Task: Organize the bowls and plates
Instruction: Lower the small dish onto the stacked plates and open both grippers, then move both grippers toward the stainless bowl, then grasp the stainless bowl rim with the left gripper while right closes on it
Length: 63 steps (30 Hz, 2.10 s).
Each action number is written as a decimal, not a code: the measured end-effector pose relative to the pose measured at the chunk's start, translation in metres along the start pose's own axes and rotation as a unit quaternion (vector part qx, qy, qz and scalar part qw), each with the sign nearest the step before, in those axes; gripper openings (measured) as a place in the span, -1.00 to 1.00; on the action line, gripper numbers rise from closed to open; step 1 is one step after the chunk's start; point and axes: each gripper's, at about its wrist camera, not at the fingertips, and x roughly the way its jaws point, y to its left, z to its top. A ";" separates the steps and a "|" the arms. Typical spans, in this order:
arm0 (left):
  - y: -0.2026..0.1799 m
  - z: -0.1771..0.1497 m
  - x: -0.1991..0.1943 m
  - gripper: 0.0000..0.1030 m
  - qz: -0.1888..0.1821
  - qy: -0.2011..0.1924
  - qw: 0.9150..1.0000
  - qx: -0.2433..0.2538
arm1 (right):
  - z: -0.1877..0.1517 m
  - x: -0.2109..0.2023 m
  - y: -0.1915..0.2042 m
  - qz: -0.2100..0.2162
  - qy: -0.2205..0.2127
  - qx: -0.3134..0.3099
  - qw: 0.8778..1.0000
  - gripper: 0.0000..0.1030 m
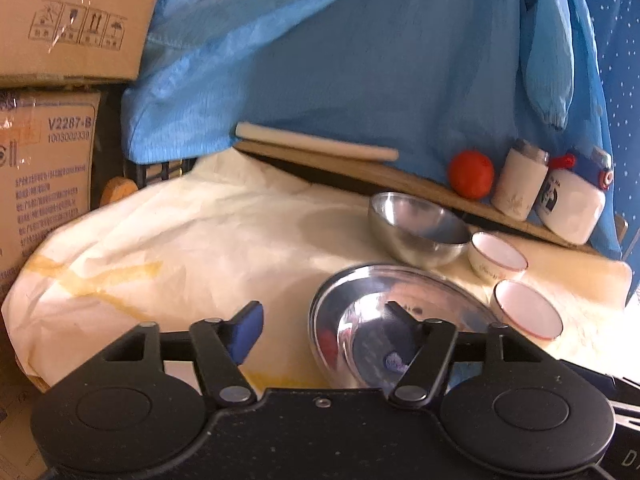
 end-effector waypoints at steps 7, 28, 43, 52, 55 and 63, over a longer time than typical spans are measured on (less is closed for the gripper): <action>-0.005 0.009 0.000 0.92 -0.004 -0.018 1.000 -0.001 | 0.005 -0.005 -0.011 -0.003 -0.022 0.020 1.000 0.97; -0.029 0.057 0.073 0.98 -0.002 0.009 1.000 0.020 | 0.054 0.038 -0.058 -0.038 -0.037 -0.032 0.998 0.99; -0.033 0.086 0.141 0.98 0.004 0.043 0.999 0.027 | 0.133 0.109 -0.079 -0.055 -0.024 -0.115 0.992 0.99; -0.026 0.089 0.166 0.98 -0.015 0.067 0.998 0.010 | 0.137 0.153 -0.082 -0.041 0.008 -0.116 0.992 0.99; -0.023 0.087 0.170 0.98 -0.027 0.072 0.997 0.004 | 0.133 0.164 -0.085 -0.040 0.016 -0.118 0.992 0.90; -0.014 0.088 0.175 0.98 -0.047 0.080 0.995 -0.027 | 0.122 0.186 -0.083 -0.039 0.043 -0.128 0.990 0.66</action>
